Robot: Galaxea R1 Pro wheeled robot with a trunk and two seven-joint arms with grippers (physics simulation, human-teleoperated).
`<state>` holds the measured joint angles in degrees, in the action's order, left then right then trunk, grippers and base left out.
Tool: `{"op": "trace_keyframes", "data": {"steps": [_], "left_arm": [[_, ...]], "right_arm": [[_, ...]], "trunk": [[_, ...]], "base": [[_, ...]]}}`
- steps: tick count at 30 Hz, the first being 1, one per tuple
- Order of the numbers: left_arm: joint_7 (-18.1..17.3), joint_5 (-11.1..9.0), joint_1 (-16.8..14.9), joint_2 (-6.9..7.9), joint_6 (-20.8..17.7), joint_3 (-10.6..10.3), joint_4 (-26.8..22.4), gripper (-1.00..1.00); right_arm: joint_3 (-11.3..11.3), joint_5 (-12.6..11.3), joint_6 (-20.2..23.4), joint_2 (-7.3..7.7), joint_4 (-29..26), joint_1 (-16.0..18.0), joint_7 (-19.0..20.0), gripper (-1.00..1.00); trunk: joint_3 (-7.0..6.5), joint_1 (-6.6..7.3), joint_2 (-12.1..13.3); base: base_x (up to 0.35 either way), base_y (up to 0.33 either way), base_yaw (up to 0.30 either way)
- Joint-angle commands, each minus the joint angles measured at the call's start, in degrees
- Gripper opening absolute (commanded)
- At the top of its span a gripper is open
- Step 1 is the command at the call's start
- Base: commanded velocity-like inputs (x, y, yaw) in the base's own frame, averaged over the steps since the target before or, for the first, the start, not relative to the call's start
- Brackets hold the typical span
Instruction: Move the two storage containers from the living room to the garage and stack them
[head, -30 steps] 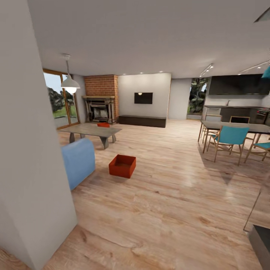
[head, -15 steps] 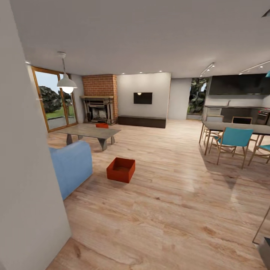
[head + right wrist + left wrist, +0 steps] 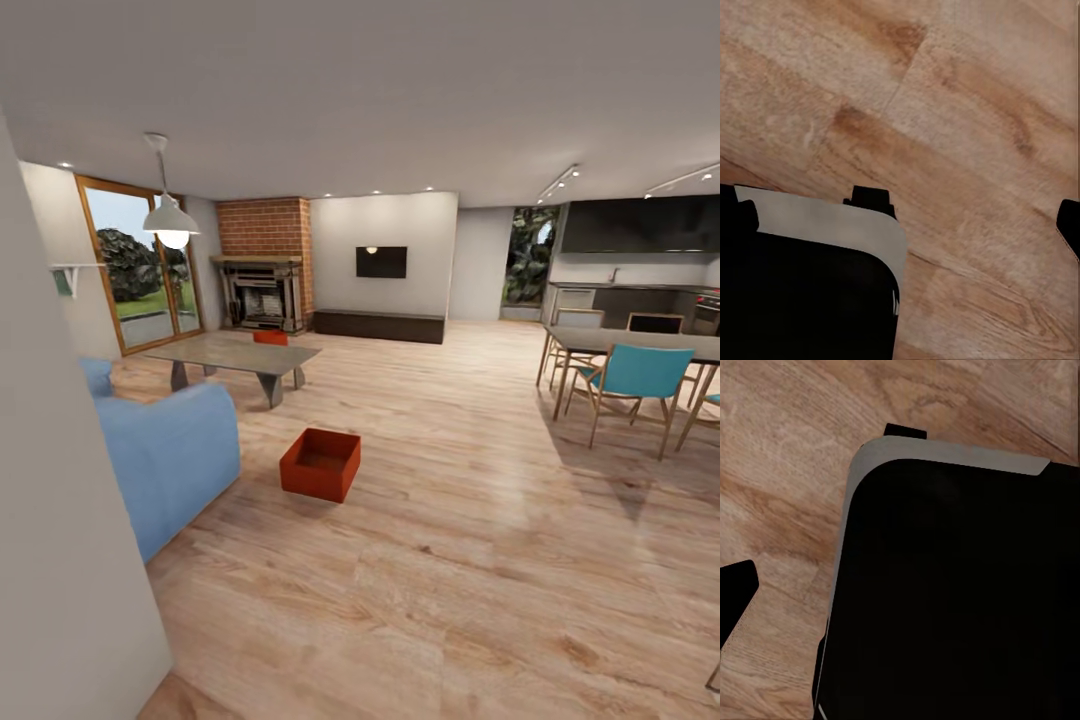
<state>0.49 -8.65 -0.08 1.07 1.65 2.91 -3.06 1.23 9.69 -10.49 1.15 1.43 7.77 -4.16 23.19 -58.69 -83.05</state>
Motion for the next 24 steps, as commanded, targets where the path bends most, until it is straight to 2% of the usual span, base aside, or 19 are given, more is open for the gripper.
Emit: {"op": "trace_keyframes", "data": {"steps": [1, 16, 24], "left_arm": [[0.0, -0.2, 0.0, -0.01, 0.1, 0.3, 0.0, 1.0], [0.0, -0.2, 0.0, -0.01, 0.1, 0.2, 0.0, 1.0], [0.0, -0.2, 0.0, -0.01, 0.0, 0.2, 0.0, 1.0]], "right_arm": [[0.1, 0.5, -0.2, -0.01, 0.2, 0.1, -0.3, 1.0], [0.1, 0.5, -0.2, -0.01, 0.2, 0.0, -0.3, 1.0], [0.1, 0.5, -0.2, -0.03, 0.2, 0.0, -0.3, 1.0]], "trunk": [[0.06, -0.03, 0.0], [0.06, -0.03, 0.0], [0.06, -0.03, 0.0]], "base": [[0.323, 0.0, 0.0], [0.323, 0.002, 0.0], [0.321, 0.137, 0.0]]}}
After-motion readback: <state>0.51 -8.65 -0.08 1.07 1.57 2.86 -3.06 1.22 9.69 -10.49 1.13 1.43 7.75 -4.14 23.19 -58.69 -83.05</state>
